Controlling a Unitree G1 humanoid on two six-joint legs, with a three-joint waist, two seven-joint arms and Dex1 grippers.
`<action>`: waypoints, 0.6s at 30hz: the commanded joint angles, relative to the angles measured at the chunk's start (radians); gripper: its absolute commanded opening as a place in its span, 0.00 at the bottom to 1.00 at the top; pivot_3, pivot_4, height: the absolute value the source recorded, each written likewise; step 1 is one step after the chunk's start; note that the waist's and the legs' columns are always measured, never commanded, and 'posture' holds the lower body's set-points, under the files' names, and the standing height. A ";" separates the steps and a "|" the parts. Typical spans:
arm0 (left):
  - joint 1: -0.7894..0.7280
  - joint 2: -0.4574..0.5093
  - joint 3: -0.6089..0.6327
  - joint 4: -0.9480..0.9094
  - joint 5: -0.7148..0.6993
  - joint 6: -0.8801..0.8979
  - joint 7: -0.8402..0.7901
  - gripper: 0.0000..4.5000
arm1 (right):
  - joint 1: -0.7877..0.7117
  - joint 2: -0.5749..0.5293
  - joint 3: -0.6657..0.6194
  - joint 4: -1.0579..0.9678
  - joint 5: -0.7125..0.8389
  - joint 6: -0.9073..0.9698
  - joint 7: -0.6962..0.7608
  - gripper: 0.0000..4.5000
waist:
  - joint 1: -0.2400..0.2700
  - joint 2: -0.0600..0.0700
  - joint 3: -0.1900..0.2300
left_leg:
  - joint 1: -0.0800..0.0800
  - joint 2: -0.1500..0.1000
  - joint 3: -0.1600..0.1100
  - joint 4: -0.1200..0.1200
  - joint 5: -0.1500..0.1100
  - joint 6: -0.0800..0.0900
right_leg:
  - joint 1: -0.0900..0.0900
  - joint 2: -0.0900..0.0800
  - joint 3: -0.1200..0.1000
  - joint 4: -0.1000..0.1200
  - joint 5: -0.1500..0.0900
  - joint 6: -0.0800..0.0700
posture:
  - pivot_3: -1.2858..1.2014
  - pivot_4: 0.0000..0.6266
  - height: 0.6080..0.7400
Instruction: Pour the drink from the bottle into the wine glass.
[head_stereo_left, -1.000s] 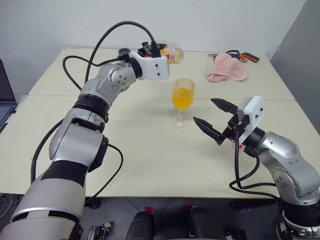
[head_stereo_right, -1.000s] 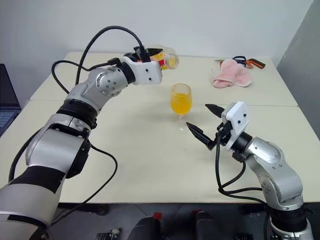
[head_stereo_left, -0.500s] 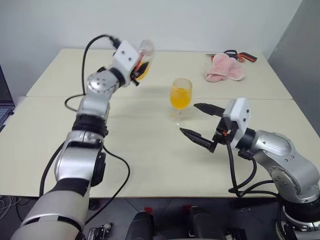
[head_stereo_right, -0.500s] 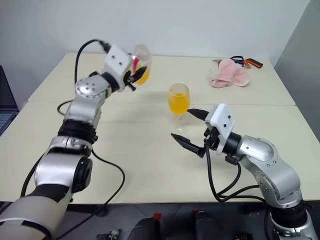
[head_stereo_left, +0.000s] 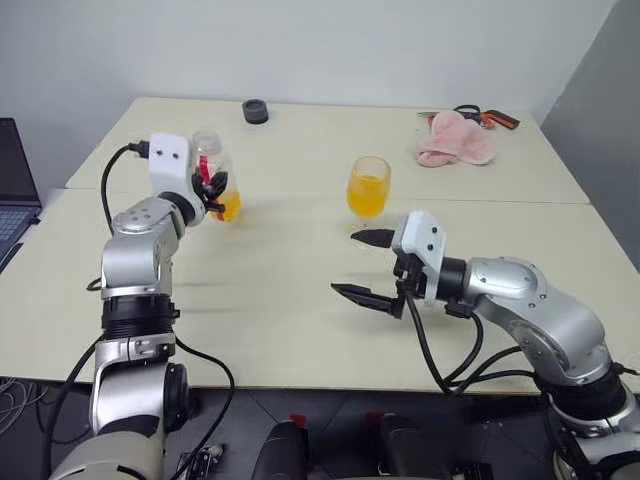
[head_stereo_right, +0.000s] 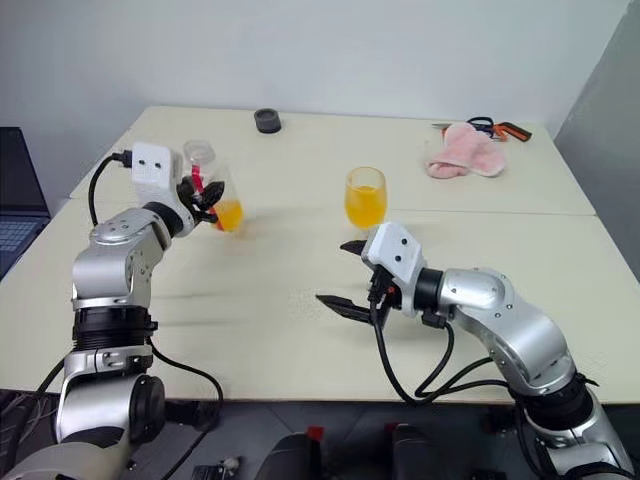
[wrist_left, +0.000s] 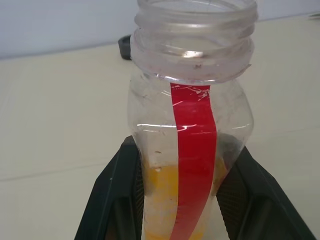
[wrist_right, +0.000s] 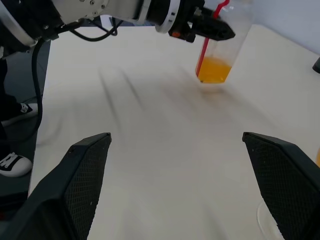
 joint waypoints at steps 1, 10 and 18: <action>-0.005 0.005 0.034 -0.050 -0.040 0.032 0.019 0.35 | -0.039 0.024 0.011 0.008 -0.024 -0.007 -0.008 1.00 | 0.000 0.000 0.000 | 0.000 0.000 0.000 0.000 0.000 0.000 | 0.000 0.000 0.000 0.000 0.000 0.000 | 0.52 0.24 1.00; 0.007 0.027 0.012 0.027 -0.033 -0.008 0.020 0.35 | -0.060 0.067 0.022 0.034 -0.067 -0.004 -0.020 1.00 | -0.001 0.000 0.000 | 0.000 0.000 0.000 0.000 0.000 0.000 | 0.000 0.000 0.000 0.000 0.000 0.000 | 0.52 0.24 1.00; 0.046 0.028 0.003 0.050 -0.037 -0.113 -0.006 0.73 | -0.052 0.074 0.013 0.024 -0.074 0.006 -0.023 1.00 | -0.001 0.000 0.000 | 0.000 0.000 0.000 0.000 0.000 0.000 | 0.000 0.000 0.000 0.000 0.000 0.000 | 0.52 0.24 1.00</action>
